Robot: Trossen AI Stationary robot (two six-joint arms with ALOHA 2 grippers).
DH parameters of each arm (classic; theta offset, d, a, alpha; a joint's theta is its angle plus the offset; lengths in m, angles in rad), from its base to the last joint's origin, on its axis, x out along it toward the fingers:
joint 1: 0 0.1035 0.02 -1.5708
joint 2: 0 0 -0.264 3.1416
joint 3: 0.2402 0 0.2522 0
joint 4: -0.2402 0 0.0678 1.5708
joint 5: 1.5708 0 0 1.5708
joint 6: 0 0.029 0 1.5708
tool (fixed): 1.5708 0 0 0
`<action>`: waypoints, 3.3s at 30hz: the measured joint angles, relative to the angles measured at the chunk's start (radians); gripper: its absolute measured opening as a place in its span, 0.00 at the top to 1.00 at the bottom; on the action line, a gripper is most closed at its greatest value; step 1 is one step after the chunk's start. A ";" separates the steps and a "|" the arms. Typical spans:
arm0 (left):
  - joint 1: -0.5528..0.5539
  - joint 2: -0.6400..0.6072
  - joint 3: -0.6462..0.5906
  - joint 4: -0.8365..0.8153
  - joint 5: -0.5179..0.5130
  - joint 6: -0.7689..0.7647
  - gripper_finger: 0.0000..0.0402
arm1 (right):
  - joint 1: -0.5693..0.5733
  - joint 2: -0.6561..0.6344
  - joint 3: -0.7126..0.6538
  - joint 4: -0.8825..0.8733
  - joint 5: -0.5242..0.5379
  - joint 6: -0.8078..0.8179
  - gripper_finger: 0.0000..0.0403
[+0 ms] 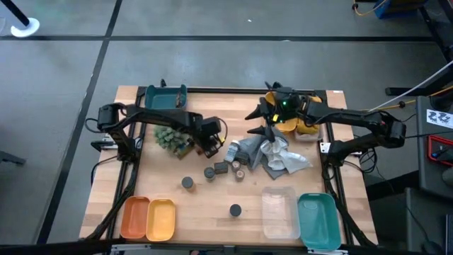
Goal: Sort spices by type
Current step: Put the black seasoning bottle into the transparent bin
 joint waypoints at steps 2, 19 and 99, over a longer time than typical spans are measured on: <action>0.012 0.000 0.038 0.001 0.009 0.046 0.67 | 0.015 0.000 0.000 0.000 0.003 -0.021 0.28; -0.009 -0.002 0.203 0.218 0.042 0.293 0.68 | 0.065 0.000 0.000 -0.002 0.138 -0.091 0.28; 0.002 -0.028 0.203 0.252 0.041 0.392 0.34 | 0.108 -0.115 0.131 -0.452 0.030 -0.129 0.49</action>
